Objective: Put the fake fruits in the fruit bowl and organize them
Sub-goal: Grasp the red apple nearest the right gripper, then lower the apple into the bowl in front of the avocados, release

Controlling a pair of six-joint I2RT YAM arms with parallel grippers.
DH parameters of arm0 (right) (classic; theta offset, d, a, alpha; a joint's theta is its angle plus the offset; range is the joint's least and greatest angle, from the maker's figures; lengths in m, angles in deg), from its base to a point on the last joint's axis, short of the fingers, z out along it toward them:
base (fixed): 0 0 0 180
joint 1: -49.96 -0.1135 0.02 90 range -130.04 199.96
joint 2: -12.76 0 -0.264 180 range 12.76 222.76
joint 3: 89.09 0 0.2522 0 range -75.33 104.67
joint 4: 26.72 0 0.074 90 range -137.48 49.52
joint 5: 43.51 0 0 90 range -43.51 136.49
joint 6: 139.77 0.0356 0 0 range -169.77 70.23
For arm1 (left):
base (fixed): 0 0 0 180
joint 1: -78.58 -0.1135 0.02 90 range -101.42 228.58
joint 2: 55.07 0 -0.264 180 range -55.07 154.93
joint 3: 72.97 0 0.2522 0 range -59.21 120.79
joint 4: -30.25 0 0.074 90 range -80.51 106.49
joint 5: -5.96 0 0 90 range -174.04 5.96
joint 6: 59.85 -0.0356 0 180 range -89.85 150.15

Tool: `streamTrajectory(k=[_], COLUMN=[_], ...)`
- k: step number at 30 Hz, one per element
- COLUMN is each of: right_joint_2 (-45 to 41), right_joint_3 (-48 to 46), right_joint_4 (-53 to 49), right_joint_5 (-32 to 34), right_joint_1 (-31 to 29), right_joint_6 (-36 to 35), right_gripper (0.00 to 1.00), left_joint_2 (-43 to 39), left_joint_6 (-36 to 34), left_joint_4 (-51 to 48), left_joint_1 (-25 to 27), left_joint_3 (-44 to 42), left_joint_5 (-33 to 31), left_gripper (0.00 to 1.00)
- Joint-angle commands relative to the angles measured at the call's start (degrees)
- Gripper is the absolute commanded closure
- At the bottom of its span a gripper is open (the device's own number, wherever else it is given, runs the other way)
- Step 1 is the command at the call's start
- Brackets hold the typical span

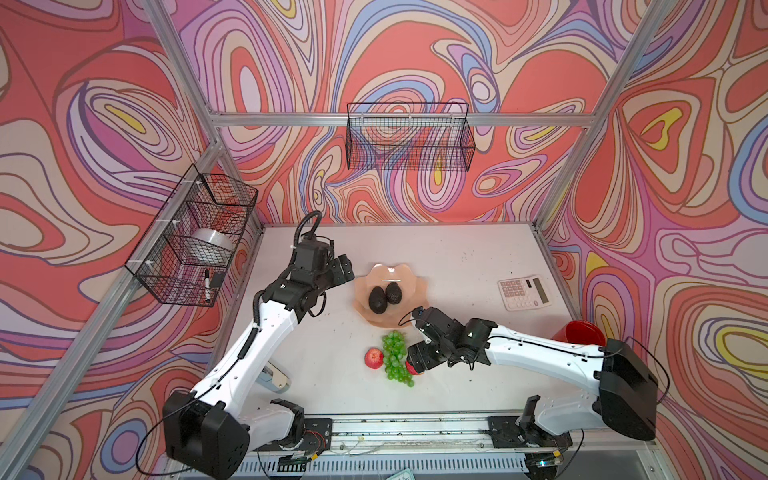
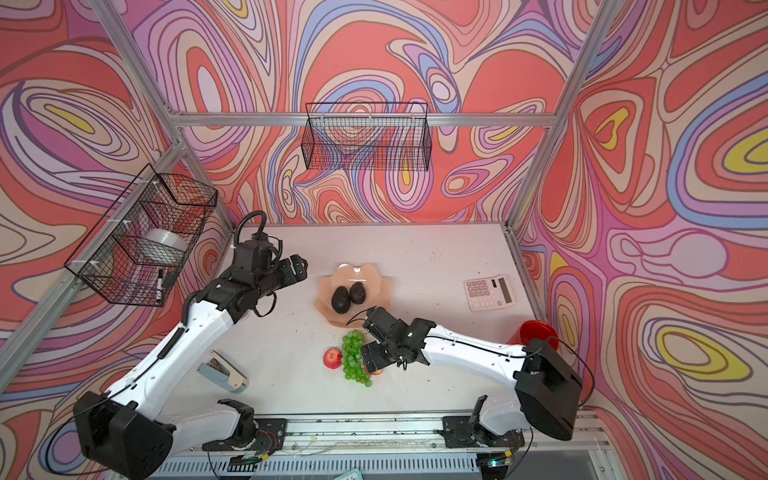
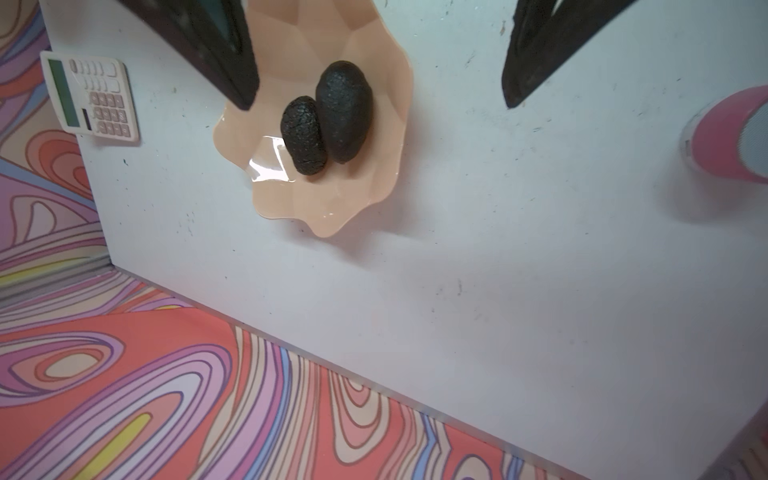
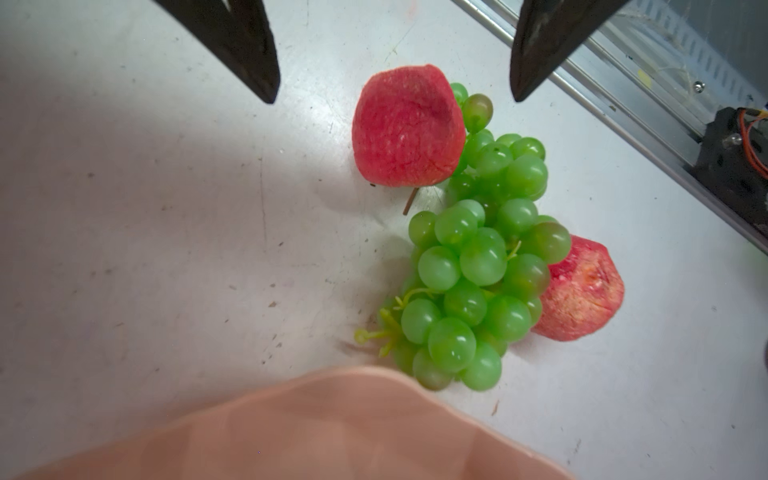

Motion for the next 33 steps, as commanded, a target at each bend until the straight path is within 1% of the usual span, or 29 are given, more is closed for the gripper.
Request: streamTrajectory(k=[1,6,14,16,19,22,25,27,29,33], right_joint_2=[2.87,6.21,9.42,8.83,5.74,1.43,-1.11,-0.60,2.36,11.46], right_joint_3=[-0.25,-0.79,-1.34,-1.52,-0.59,3.02,7.88,11.48,15.42,23.02], right_joint_4=[3.07,5.52,4.49,3.31,-0.29,-5.46,-8.85,-7.67,-5.42,-1.09], right_joint_5=[0.42,-0.11,2.21,2.92,5.97,9.31,12.05,12.21,12.17,12.32], right_joint_1=[-0.76,-0.94,-0.97,-0.85,-0.92,-0.37,2.26,5.17,8.78,13.21], right_joint_6=[2.85,4.86,7.53,8.65,9.44,8.42,6.50,4.17,1.62,-2.78], right_gripper=[0.13,0.19,0.36,0.40,0.45,0.49,0.50,0.51,0.51,0.51], left_joint_2=[-4.34,-8.62,-13.32,-15.32,-17.50,-18.56,-19.40,-20.13,-21.16,-23.59], left_joint_6=[0.27,-1.03,-0.03,0.27,0.43,0.06,0.14,0.64,1.32,1.92], left_joint_4=[1.27,-1.52,-2.74,-1.34,-0.11,-0.11,-0.63,-0.51,-0.33,-2.03], left_joint_1=[-1.82,-3.69,-4.27,-4.27,-4.31,-4.29,-4.27,-4.27,-4.27,-4.27], left_joint_3=[-3.15,-5.50,-8.82,-10.37,-11.67,-12.27,-12.96,-13.91,-15.01,-16.46], left_joint_5=[-4.48,-6.36,-7.68,-7.63,-7.24,-6.26,-5.62,-5.31,-4.48,-3.39], left_gripper=[0.04,0.02,0.01,0.01,0.01,0.01,0.00,0.00,0.00,0.00])
